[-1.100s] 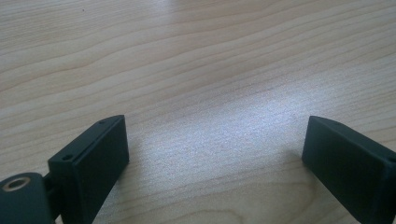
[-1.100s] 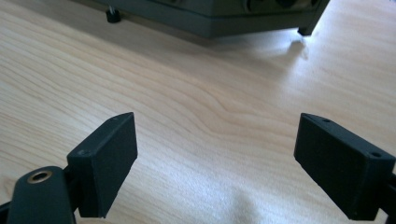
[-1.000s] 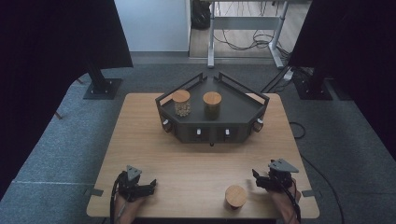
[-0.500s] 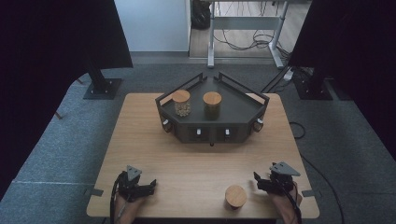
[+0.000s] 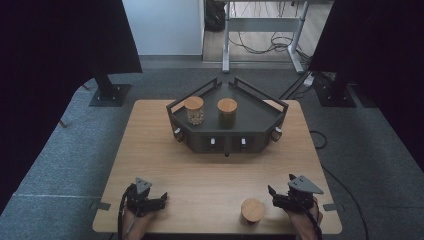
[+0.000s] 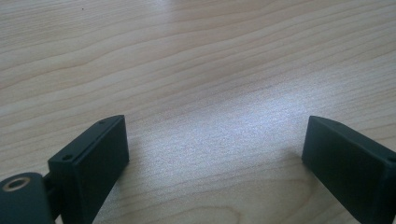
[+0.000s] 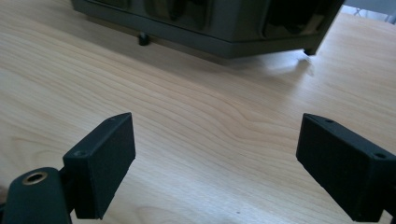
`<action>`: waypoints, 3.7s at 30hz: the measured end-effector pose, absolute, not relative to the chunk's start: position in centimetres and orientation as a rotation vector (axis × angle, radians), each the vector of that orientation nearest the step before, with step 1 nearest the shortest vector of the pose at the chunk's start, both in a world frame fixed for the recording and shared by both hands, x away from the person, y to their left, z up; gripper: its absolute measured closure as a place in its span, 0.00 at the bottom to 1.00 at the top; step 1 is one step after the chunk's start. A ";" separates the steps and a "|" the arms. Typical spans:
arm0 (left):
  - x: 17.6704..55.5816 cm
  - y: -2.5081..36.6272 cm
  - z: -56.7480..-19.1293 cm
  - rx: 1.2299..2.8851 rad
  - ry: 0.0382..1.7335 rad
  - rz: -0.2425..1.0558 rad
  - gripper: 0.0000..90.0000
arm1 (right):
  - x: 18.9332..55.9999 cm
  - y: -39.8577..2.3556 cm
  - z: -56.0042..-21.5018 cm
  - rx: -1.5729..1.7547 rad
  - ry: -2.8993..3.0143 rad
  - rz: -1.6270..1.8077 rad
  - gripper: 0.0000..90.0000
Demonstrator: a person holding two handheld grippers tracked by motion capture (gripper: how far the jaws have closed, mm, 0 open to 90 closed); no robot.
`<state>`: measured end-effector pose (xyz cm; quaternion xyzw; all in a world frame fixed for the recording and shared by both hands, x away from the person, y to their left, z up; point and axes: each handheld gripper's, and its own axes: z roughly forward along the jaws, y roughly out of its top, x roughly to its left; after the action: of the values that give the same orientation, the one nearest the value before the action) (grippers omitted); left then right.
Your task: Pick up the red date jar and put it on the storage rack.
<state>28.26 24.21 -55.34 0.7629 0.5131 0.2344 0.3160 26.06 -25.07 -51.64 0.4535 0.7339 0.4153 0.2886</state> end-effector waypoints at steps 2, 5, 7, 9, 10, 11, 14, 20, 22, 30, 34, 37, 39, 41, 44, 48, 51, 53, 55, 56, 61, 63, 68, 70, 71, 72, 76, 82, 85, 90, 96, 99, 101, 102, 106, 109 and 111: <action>28.2 24.2 -55.3 2.009 1.351 0.618 0.08 | 25.6 -24.8 -51.2 1.203 1.956 1.120 0.12; 28.2 24.2 -55.3 2.009 1.351 0.617 0.08 | 25.1 -24.6 -50.8 1.189 1.958 1.132 0.12; 28.2 24.2 -55.3 2.009 1.351 0.617 0.08 | 24.8 -24.4 -50.6 1.184 1.964 1.138 0.12; 28.2 24.2 -55.3 2.008 1.351 0.617 0.08 | 24.4 -24.3 -50.4 1.179 1.971 1.155 0.12; 28.2 24.2 -55.3 2.008 1.351 0.617 0.08 | 24.2 -24.2 -50.3 1.173 1.976 1.169 0.12; 28.2 24.2 -55.3 2.008 1.351 0.617 0.08 | 24.0 -24.1 -50.2 1.171 1.980 1.177 0.11; 28.2 24.2 -55.3 2.008 1.351 0.617 0.08 | 23.5 -23.9 -50.1 1.154 1.993 1.207 0.10; 28.2 24.2 -55.3 2.009 1.351 0.617 0.08 | 22.6 -23.5 -50.1 1.131 2.004 1.240 0.10; 28.2 24.2 -55.3 2.008 1.351 0.617 0.08 | 22.3 -23.3 -49.9 1.123 2.002 1.256 0.10; 28.2 24.2 -55.3 2.008 1.351 0.617 0.08 | 21.1 -22.1 -49.3 1.065 2.020 1.296 0.10; 28.2 24.2 -55.3 2.009 1.351 0.617 0.08 | 20.7 -21.5 -49.3 1.034 2.040 1.301 0.10; 28.2 24.2 -55.3 2.008 1.351 0.617 0.08 | 20.6 -21.2 -49.5 1.029 2.049 1.323 0.09; 28.2 24.2 -55.3 2.009 1.351 0.617 0.08 | 20.5 -21.0 -49.6 1.019 2.058 1.333 0.09; 28.2 24.2 -55.3 2.009 1.351 0.617 0.08 | 20.3 -20.7 -49.7 1.012 2.067 1.342 0.09; 28.2 24.2 -55.3 2.008 1.351 0.617 0.08 | 20.1 -20.2 -49.8 0.997 2.077 1.349 0.07; 28.2 24.2 -55.3 2.009 1.350 0.617 0.08 | 19.9 -19.5 -50.2 0.978 2.093 1.342 0.05; 28.2 24.2 -55.3 2.009 1.350 0.617 0.08 | 19.9 -19.1 -50.5 0.970 2.111 1.343 0.05; 28.2 24.2 -55.3 2.009 1.350 0.617 0.08 | 19.9 -18.9 -50.8 0.971 2.113 1.357 0.05; 28.2 24.2 -55.3 2.009 1.350 0.617 0.08 | 19.9 -18.6 -51.0 0.960 2.128 1.319 0.05; 28.2 24.2 -55.3 2.009 1.350 0.617 0.08 | 19.9 -18.4 -51.2 0.951 2.135 1.309 0.05; 28.2 24.2 -55.3 2.009 1.350 0.616 0.08 | 20.1 -18.2 -52.1 0.974 2.163 1.320 0.08; 28.2 24.2 -55.3 2.009 1.350 0.617 0.08 | 20.3 -18.2 -52.5 0.990 2.171 1.319 0.09; 28.2 24.2 -55.3 2.010 1.349 0.616 0.08 | 20.5 -18.5 -53.2 1.003 2.183 1.365 0.15; 28.2 24.2 -55.3 2.010 1.349 0.616 0.08 | 20.4 -18.5 -53.3 0.991 2.190 1.380 0.20; 28.2 24.2 -55.3 2.010 1.349 0.616 0.08 | 20.4 -18.5 -53.3 0.987 2.197 1.391 0.22; 28.2 24.2 -55.3 2.010 1.349 0.616 0.08 | 20.4 -18.5 -53.4 0.983 2.204 1.399 0.24; 28.2 24.2 -55.3 2.010 1.349 0.616 0.08 | 20.2 -18.4 -53.3 0.974 2.199 1.369 0.26; 28.2 24.2 -55.3 2.010 1.349 0.615 0.08 | 20.1 -18.3 -53.2 0.990 2.189 1.365 0.26; 28.3 24.2 -55.3 2.011 1.348 0.615 0.07 | 20.2 -18.3 -53.1 1.005 2.181 1.379 0.26; 28.3 24.2 -55.3 2.011 1.348 0.615 0.07 | 20.6 -18.5 -52.2 1.007 2.159 1.373 0.26; 28.3 24.2 -55.3 2.011 1.348 0.615 0.07 | 21.7 -18.7 -50.9 1.011 2.128 1.365 0.26; 28.3 24.2 -55.3 2.011 1.348 0.615 0.07 | 22.4 -18.8 -50.1 1.017 2.111 1.367 0.26; 28.2 24.2 -55.3 2.012 1.347 0.615 0.07 | 22.9 -18.9 -49.6 1.025 2.100 1.365 0.26; 28.2 24.2 -55.3 2.012 1.347 0.615 0.07 | 23.2 -18.9 -49.3 1.030 2.095 1.364 0.26; 28.2 24.2 -55.3 2.012 1.347 0.615 0.07 | 24.3 -19.1 -48.1 1.046 2.074 1.361 0.26; 28.2 24.2 -55.3 2.012 1.347 0.615 0.07 | 25.1 -19.2 -47.3 1.065 2.062 1.358 0.26; 28.2 24.2 -55.3 2.010 1.349 0.614 0.07 | 25.6 -19.4 -46.9 1.078 2.053 1.358 0.26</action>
<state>28.23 24.16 -55.35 0.7635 0.5123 0.2332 0.3166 25.56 -19.37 -46.87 0.3908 0.7443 0.4925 0.2254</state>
